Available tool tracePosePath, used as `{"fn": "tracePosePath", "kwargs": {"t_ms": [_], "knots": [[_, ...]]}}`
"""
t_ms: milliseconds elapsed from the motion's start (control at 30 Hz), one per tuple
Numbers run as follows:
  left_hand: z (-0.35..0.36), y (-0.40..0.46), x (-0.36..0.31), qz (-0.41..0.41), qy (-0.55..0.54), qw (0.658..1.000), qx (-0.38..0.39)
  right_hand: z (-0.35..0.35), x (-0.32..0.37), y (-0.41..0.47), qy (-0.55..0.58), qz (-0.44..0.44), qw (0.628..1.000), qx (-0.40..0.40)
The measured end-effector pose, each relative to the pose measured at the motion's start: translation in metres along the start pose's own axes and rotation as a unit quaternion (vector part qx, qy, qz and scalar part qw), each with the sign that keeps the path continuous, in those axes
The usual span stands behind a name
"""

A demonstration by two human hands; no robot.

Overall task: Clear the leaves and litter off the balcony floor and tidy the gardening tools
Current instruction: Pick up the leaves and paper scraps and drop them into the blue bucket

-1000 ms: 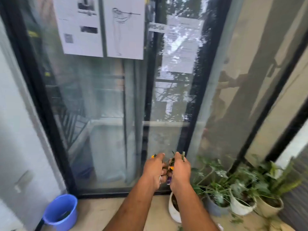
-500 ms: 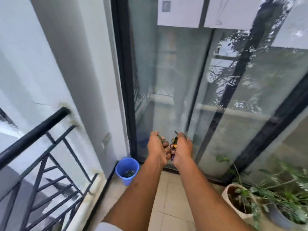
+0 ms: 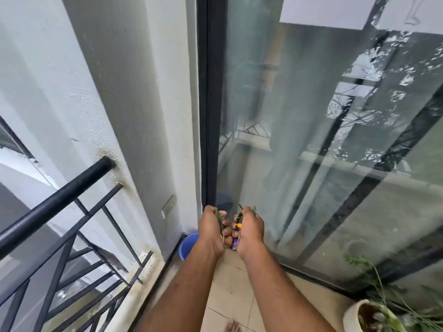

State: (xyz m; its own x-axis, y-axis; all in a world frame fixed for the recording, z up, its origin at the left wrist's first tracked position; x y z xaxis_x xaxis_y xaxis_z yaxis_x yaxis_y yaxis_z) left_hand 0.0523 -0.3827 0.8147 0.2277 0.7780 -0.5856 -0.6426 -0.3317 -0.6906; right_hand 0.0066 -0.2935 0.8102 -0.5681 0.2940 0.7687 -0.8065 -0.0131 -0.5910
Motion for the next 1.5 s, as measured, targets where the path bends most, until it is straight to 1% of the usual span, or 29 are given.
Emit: {"fn": "tracePosePath", "kwargs": {"t_ms": [133,233,367,433,500,600,700,733,900,967,1000,1067,1200,1267,1300,1367,1467,1500], "knots": [[-0.007,0.058,-0.027,0.009,-0.004,0.998,-0.056,0.031,-0.003,0.049,-0.003,0.02,1.0,-0.002],[-0.015,0.093,-0.042,-0.005,-0.034,0.996,-0.086,0.049,-0.006,0.081,-0.028,0.034,0.999,0.003],[-0.035,0.151,-0.046,-0.016,-0.078,0.988,-0.134,0.064,-0.031,0.137,-0.054,0.073,0.996,0.004],[-0.054,0.184,-0.038,-0.022,-0.09,0.98,-0.174,0.069,-0.059,0.169,-0.068,0.098,0.993,-0.008],[-0.073,0.218,-0.025,-0.034,-0.107,0.974,-0.196,0.069,-0.089,0.198,-0.075,0.123,0.989,-0.026],[-0.1,0.275,-0.001,-0.047,-0.143,0.97,-0.191,0.065,-0.137,0.245,-0.097,0.14,0.983,-0.061],[-0.134,0.338,0.035,-0.097,-0.153,0.96,-0.214,0.062,-0.19,0.299,-0.117,0.149,0.979,-0.075],[-0.145,0.363,0.046,-0.11,-0.163,0.958,-0.211,0.061,-0.212,0.321,-0.121,0.152,0.978,-0.075],[-0.19,0.482,0.098,-0.159,-0.14,0.958,-0.196,0.07,-0.318,0.413,-0.153,0.17,0.97,-0.087],[-0.213,0.527,0.114,-0.148,-0.108,0.959,-0.217,0.073,-0.357,0.447,-0.176,0.177,0.965,-0.084],[-0.228,0.55,0.126,-0.142,-0.099,0.961,-0.215,0.073,-0.374,0.462,-0.185,0.176,0.963,-0.084],[-0.258,0.585,0.146,-0.149,-0.06,0.959,-0.234,0.074,-0.403,0.487,-0.211,0.169,0.959,-0.08],[-0.288,0.622,0.164,-0.174,0.019,0.943,-0.285,0.063,-0.474,0.545,-0.221,0.182,0.958,-0.028],[-0.289,0.636,0.173,-0.194,0.019,0.946,-0.26,0.06,-0.487,0.558,-0.223,0.195,0.955,-0.018],[-0.285,0.637,0.172,-0.195,0.037,0.948,-0.249,0.061,-0.485,0.556,-0.219,0.209,0.953,-0.015],[-0.281,0.634,0.171,-0.182,0.039,0.952,-0.243,0.058,-0.478,0.548,-0.218,0.232,0.948,-0.021],[-0.262,0.607,0.149,-0.181,0.076,0.953,-0.23,0.046,-0.459,0.533,-0.232,0.25,0.939,-0.035],[-0.256,0.596,0.14,-0.182,0.084,0.951,-0.234,0.045,-0.447,0.525,-0.232,0.245,0.941,-0.039]]}}
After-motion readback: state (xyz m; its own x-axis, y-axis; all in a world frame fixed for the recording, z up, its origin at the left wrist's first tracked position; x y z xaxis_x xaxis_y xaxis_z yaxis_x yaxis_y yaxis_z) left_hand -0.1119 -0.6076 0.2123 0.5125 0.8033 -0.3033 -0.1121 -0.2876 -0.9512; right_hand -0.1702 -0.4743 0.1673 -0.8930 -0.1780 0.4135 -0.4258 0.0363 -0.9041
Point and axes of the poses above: each hand's wrist, its own y-axis towards the middle knuckle, its own z-axis out of the palm, x = y × z, the point moved 6 cm from there along y, towards the middle knuckle, and after that the axes turned 3 degrees about -x, right-handed, at the moved point
